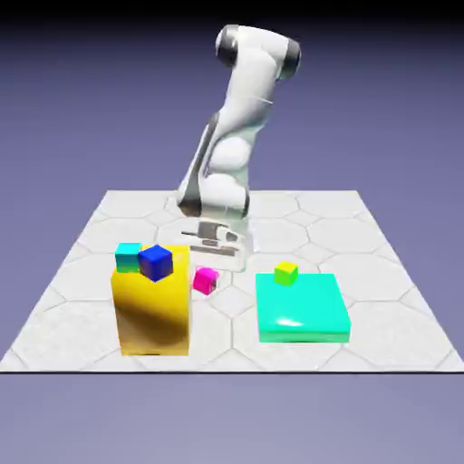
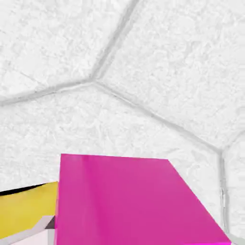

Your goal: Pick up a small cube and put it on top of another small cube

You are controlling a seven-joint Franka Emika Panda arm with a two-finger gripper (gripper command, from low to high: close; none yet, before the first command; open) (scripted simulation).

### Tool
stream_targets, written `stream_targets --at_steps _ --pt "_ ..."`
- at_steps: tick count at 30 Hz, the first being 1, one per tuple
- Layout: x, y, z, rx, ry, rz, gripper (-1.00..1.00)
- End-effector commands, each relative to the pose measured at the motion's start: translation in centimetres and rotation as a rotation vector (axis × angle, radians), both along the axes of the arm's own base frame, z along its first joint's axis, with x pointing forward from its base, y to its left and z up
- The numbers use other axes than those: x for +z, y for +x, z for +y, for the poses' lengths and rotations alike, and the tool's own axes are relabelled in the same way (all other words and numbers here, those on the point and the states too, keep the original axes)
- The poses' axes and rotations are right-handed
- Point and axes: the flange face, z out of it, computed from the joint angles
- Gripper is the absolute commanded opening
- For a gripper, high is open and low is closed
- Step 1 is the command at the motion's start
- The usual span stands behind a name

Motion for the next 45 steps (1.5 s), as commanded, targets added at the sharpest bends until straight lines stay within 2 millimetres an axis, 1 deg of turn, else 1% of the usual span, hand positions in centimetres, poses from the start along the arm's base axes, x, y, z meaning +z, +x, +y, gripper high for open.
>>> stream_targets --at_steps 1,5,9,12,16,20,25,33,39,45 --pt "-0.2 0.1 0.2 0.036 0.015 0.0 -1.0" --pt "-0.9 0.4 1.2 0.182 0.08 -0.012 -1.0" --pt "-1.0 1.1 2.5 0.33 0.151 -0.043 -1.0" --pt "-0.7 1.7 3.6 0.443 0.203 -0.076 -1.0" --pt "0.2 2.7 5.2 0.597 0.265 -0.13 -1.0" --pt "1.5 3.5 6.7 0.754 0.312 -0.189 -1.0" --pt "3.7 4.4 8.4 0.957 0.343 -0.256 -1.0" --pt "7.7 4.8 10.6 1.288 0.315 -0.309 -1.0" --pt "10.1 4.3 11.5 1.527 0.231 -0.267 -1.0" --pt "11.5 3.1 11.6 1.737 0.107 -0.126 -1.0"
